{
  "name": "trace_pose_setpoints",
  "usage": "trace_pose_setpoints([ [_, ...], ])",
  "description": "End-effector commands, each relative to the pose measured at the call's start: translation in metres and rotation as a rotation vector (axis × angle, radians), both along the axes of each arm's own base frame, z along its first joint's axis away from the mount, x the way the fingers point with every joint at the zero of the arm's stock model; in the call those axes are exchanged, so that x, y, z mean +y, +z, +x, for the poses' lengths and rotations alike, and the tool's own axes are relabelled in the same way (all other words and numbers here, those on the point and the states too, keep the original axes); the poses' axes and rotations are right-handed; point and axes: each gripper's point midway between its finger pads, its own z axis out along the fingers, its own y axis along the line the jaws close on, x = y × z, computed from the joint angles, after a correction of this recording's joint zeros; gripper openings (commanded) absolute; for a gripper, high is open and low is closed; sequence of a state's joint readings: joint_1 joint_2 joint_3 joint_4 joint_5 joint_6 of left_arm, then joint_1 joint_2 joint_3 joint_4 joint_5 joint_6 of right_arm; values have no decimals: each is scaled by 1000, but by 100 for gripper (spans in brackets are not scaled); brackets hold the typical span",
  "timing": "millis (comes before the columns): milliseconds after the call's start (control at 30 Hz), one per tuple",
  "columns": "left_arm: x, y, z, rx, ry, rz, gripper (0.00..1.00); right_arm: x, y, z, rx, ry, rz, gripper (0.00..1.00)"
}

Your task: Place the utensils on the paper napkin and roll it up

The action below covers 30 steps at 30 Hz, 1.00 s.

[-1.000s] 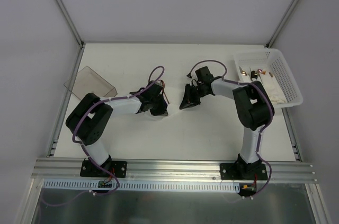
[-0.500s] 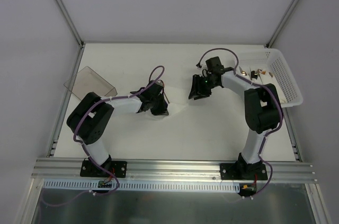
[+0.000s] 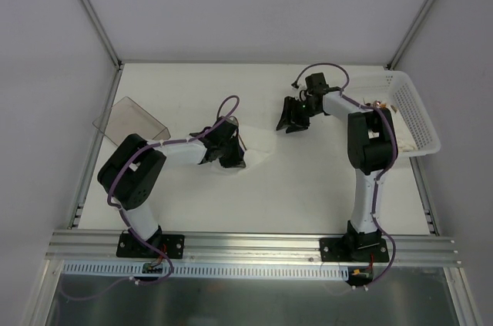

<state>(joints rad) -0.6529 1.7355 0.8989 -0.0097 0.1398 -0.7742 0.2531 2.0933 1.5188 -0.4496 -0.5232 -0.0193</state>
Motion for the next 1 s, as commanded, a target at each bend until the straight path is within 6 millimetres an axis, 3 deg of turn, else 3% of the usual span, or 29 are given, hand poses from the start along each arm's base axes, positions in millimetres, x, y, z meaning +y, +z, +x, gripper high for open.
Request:
trace_pose_setpoints([
  [0,19,-30,-14,76,12,102,2,15,2,2,25,25,65,52],
  [133,21,-30,-15,75,13,103,3,22,-11,-8,73,21,62,52],
  [333,22,-28,-14,71,16,100,3,36,-33,-41,169,64,61,51],
  [467,22,-27,-14,71,16,97,3,39,-38,-54,211,89,90,50],
  [700,22,-24,-11,62,19,96,3,47,-12,-65,200,113,219,47],
  [967,23,-24,-10,58,17,101,4,54,32,-61,169,60,368,49],
])
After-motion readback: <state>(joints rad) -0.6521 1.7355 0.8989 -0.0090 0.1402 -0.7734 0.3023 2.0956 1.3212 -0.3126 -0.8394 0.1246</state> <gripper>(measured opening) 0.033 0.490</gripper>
